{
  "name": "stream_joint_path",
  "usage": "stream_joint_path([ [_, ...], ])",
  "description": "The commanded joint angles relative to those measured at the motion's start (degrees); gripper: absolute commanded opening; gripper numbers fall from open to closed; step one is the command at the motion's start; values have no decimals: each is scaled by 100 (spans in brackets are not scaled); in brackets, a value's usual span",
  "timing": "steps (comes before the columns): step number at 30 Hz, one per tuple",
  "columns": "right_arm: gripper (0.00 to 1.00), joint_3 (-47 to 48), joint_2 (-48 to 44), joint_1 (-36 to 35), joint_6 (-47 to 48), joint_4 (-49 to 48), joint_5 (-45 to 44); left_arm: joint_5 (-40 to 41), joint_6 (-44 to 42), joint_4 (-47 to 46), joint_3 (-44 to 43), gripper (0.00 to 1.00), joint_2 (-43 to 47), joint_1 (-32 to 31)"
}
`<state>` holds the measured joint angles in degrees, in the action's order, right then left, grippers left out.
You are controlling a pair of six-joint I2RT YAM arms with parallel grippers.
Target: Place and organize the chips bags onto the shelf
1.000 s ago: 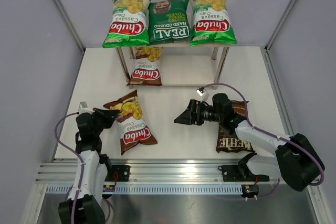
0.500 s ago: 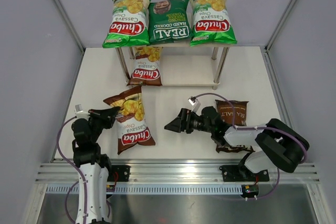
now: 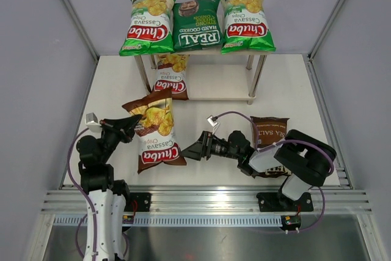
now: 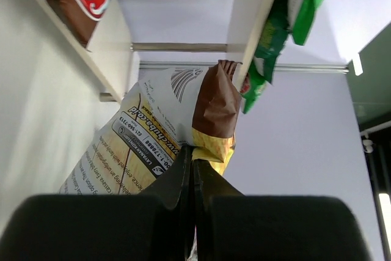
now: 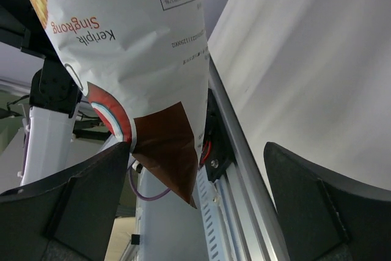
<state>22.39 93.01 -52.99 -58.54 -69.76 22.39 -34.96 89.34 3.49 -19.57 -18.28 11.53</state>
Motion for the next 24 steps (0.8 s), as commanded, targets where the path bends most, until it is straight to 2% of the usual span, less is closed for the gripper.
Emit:
stream_joint_path([
  [1,100,274,129,-290,-140,-1399,11,-362,592,-743,-398,0,-70,-28],
  [8,99,608,235,-773,79,-1550,-191,-345,699,-586,-556,0,-140,-37],
  [16,99,1152,244,-871,317,-1217,-473,-336,541,19,-618,0,-97,-133],
  [21,83,1355,156,-932,545,-821,-490,-292,523,-6,-469,0,-105,-133],
  [24,61,1242,-55,-941,730,-496,-613,-222,260,29,-530,0,-149,-125],
])
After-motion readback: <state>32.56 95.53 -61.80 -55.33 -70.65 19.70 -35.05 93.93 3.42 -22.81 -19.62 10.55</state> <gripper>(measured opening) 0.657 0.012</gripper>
